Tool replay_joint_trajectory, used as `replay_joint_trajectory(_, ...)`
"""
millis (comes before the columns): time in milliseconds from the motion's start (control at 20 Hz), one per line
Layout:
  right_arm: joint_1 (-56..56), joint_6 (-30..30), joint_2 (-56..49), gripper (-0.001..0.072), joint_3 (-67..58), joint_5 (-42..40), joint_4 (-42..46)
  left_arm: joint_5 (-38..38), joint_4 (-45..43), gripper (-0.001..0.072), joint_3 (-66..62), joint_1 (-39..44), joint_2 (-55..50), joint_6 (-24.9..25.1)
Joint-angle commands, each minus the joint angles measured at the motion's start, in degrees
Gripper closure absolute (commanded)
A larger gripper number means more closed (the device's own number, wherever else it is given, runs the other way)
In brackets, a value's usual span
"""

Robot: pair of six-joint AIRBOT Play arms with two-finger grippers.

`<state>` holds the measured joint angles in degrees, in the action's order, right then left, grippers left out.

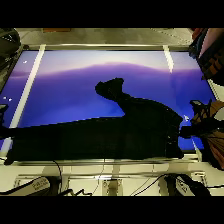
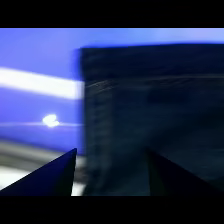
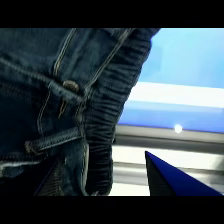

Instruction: Fold the clothes and pants, and hang the long-sleeved shirts on hangers.

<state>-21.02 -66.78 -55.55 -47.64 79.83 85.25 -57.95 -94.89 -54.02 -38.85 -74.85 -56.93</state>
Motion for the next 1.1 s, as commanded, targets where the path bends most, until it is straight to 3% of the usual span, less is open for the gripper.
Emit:
replay_joint_trajectory(0,0.0,-0.3,0.0,0.0148,0.0,-1.7,0.0,-0.3,7.9,0.028,-1.7,-1.3,-3.3,4.3)
replay_joint_trajectory(50,0.0,-0.3,0.0,0.0148,0.0,-1.9,-0.2,-0.8,11.6,0.0281,-3.4,-2.7,-4.2,4.3)
replay_joint_trajectory(150,0.0,-0.3,0.0,0.0148,0.0,-2.3,-1.3,-3.5,27.4,0.0288,-7.8,-6.1,-5.6,7.2)
replay_joint_trajectory(200,0.0,-0.3,0.0,0.0148,0.0,-2.7,-1.9,-5.9,35.7,0.0311,-10.0,-7.8,-6.3,10.1)
replay_joint_trajectory(250,0.0,-0.8,0.0,0.0148,0.0,-3.0,-2.7,-7.7,42.0,0.0383,-11.9,-9.5,-7.0,12.1)
replay_joint_trajectory(300,0.0,-1.3,0.0,0.0149,0.0,-3.1,-3.0,-6.7,43.5,0.042,-12.6,-10.7,-7.2,12.9)
replay_joint_trajectory(600,0.0,-1.8,0.0,0.0148,0.0,-3.4,-3.0,-7.5,27.1,0.0373,-12.6,-15.5,-10.0,9.6)
replay_joint_trajectory(700,0.0,-1.8,0.0,0.0149,0.0,-3.4,-3.8,-8.8,27.0,0.02,-12.6,-16.0,-12.0,10.8)
replay_joint_trajectory(900,0.0,-2.1,0.0,0.0149,0.0,-3.4,-6.5,-10.3,28.8,0.0205,-12.6,-15.6,-16.5,13.9)
replay_joint_trajectory(1050,0.0,-3.3,0.0,0.0165,0.0,-4.4,-7.3,-10.2,28.9,0.0262,-12.6,-15.5,-19.0,13.9)
